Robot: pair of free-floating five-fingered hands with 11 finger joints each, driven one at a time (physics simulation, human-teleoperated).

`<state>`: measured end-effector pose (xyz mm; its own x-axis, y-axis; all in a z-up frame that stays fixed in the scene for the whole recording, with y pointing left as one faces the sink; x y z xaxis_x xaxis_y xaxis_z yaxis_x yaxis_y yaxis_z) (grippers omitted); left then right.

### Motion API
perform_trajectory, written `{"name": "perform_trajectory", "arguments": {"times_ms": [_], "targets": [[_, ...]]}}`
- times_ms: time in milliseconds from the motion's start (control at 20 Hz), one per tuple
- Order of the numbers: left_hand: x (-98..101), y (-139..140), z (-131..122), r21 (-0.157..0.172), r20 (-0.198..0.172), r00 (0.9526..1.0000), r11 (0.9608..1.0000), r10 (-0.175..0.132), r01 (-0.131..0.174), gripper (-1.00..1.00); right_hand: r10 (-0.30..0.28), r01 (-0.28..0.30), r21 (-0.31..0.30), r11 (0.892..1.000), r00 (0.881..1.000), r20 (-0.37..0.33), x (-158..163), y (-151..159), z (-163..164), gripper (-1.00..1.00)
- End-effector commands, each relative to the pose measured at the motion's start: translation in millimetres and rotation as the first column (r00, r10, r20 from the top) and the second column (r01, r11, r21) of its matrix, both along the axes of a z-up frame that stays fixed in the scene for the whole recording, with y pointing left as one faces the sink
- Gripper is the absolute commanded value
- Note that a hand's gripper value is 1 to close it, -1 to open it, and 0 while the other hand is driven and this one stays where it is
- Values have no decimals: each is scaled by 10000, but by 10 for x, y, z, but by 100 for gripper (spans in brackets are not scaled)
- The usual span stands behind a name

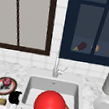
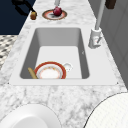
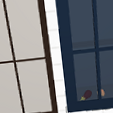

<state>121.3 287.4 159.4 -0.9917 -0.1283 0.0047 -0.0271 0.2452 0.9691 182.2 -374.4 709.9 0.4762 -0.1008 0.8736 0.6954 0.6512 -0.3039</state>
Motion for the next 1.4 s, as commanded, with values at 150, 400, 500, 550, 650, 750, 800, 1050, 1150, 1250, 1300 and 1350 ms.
{"name": "perform_trajectory", "arguments": {"times_ms": [150,400,500,550,650,750,800,1050,1150,1250,1300,1350], "targets": [[0,0,0,0,0,10000,10000,0,0,0,399,-399,110,9991,9992,43,-334,5,-74,-100],[0,0,0,0,0,10000,10000,0,0,0,120,-120,139,9998,9999,-17,-69,9,-196,-100],[0,0,0,0,0,10000,10000,0,0,0,95,-94,169,9998,10000,-15,69,-4,-246,-100],[0,0,0,0,0,10000,10000,0,0,0,96,-95,191,9998,10000,-10,173,-14,-258,-100],[0,0,0,0,0,10000,10000,0,0,0,100,-99,214,9997,9999,-70,311,-10,-310,-100],[0,0,0,0,0,10000,10000,0,0,0,134,-130,253,9996,9998,-140,464,-23,-360,-100],[0,0,0,0,0,10000,10000,0,0,0,150,-146,295,9995,9998,-147,544,-30,-367,-100],[0,0,0,0,0,10000,10000,0,0,0,285,-287,613,9977,9996,44,885,-321,-477,-100],[0,0,0,0,0,10000,10000,0,0,0,359,-363,673,9971,9993,65,998,-430,-503,-100],[0,0,0,0,0,10000,10000,0,0,0,301,-305,737,9968,9995,61,1087,-530,-516,-100],[0,0,0,0,0,10000,10000,0,0,0,292,-286,759,9967,9995,-77,1139,-531,-518,-100],[0,0,0,0,0,10000,10000,0,0,0,389,-380,731,9966,9992,-117,1170,-542,-540,-100]]}}
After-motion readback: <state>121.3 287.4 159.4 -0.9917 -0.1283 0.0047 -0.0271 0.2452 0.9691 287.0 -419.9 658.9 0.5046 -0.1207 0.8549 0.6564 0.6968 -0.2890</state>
